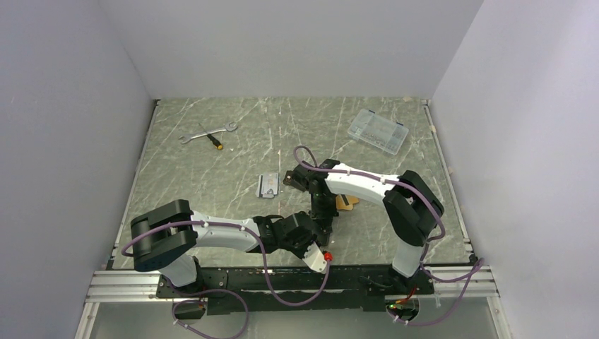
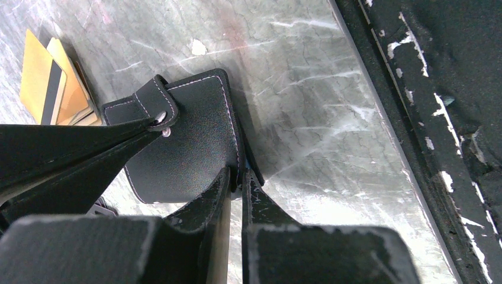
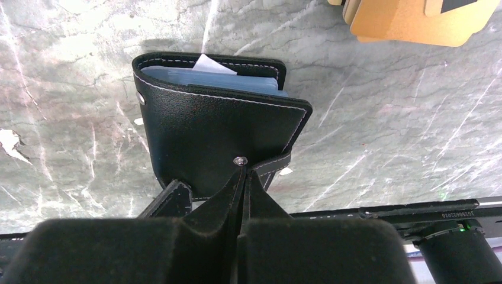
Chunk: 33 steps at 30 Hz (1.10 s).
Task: Put the credit cards into the card holder
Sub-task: Close the card holder at the center of the board.
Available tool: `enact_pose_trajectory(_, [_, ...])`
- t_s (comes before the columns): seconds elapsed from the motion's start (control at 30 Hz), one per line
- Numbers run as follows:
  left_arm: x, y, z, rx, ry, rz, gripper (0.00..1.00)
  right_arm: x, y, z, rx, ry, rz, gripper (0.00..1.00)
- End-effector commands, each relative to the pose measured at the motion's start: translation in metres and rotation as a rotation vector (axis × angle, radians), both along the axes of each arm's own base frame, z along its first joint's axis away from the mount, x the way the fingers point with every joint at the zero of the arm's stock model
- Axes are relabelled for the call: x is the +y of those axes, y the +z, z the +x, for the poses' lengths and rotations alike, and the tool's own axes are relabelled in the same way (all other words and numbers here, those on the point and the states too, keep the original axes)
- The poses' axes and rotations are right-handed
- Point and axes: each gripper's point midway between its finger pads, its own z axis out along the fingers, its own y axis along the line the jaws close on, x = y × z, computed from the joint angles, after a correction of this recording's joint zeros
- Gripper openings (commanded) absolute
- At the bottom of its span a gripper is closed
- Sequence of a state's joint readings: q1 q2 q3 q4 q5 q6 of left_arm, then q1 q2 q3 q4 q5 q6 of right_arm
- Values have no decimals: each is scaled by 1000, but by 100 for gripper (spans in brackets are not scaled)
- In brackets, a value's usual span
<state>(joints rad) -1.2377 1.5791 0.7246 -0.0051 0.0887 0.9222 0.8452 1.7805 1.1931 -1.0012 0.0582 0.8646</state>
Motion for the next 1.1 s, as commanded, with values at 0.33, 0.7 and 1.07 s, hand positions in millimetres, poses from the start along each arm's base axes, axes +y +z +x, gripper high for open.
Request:
enact_pose_trajectory(0.33, [49, -44, -13, 72, 19, 217, 0, 22, 3, 23, -52, -53, 121, 0])
enact_pose_trajectory(0.7, [49, -43, -13, 73, 18, 216, 0, 17, -7, 16, -22, -48, 102, 0])
enact_pose_trajectory(1.07, [49, -44, -13, 75, 17, 218, 0, 8, -13, 2, -22, -82, 98, 0])
